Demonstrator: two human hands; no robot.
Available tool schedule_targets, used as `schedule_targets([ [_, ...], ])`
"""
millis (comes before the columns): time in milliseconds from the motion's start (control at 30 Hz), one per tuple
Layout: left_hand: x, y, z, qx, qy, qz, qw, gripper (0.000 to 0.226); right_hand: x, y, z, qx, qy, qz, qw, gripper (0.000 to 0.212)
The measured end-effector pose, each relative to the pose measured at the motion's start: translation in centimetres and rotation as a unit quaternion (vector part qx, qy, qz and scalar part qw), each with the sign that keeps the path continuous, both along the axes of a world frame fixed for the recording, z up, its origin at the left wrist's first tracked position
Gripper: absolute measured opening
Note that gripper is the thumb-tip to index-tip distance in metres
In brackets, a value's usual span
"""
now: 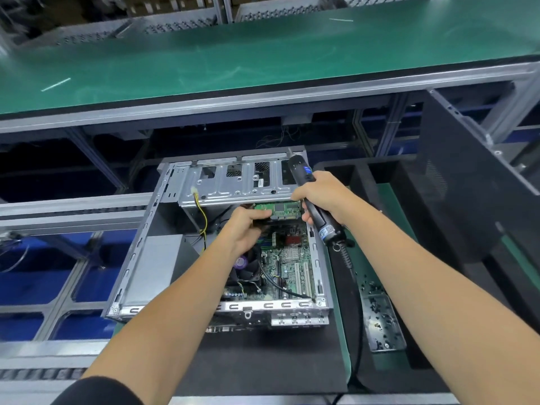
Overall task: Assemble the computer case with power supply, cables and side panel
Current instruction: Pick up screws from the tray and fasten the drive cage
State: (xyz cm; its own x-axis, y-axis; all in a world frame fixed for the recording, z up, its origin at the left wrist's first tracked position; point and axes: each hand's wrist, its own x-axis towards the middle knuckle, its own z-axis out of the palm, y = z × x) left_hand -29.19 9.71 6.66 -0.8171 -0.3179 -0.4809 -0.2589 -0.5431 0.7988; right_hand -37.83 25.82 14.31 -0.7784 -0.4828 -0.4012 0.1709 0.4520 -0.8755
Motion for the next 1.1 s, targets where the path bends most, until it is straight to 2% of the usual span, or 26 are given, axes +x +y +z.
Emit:
schedule_targets([
  [133,0.1,0.2,0.3,-0.035,0.031,-0.006,0.999,0.012,-0.1,-0.3,0.1,0.020,0.005,0.001,1.000,0.021],
  [233,0.2,0.4,0.5,-0.076,0.004,-0.046,0.996,0.004,-0.2,-0.1,0.0,0.006,-0.008,-0.004,1.000,0.022],
  [333,-0.2,0.7,0.4,-0.109,-0.038,-0.022,0.993,0.046,-0.4,0.2,-0.1,-0.017,-0.030,-0.013,0.999,0.022],
  [400,-0.6,1.1,0.3,-0.127,-0.045,0.003,0.991,0.056,-0.4,0.4,-0.2,-0.029,-0.039,-0.016,0.999,0.020],
  [467,-0.8,1.5,0.5,-0.147,-0.057,0.023,0.987,0.056,-0.5,0.3,-0.4,-0.028,-0.036,-0.017,0.999,0.020],
  [700,-0.8,1.9,-0.6,-0.193,-0.045,0.027,0.980,0.028,-0.7,0.4,-0.8,-0.028,-0.032,-0.020,0.999,0.020],
  [767,-0.8,1.7,-0.6,-0.272,-0.072,0.009,0.959,0.021,-0.8,0.3,-0.8,-0.030,-0.031,-0.020,0.999,0.020],
  [900,-0.2,0.9,-0.5,-0.365,-0.095,-0.044,0.925,0.038,-0.5,0.4,-0.8,-0.039,-0.031,-0.026,0.998,0.019],
  [1000,0.1,0.4,0.0,-0.465,-0.124,-0.090,0.872,0.059,-0.2,0.8,-0.6,-0.050,-0.032,-0.023,0.998,0.017],
  [1100,0.8,0.0,1.3,-0.508,-0.165,-0.158,0.831,0.061,0.2,1.4,-0.5,-0.067,-0.049,-0.023,0.996,0.015],
])
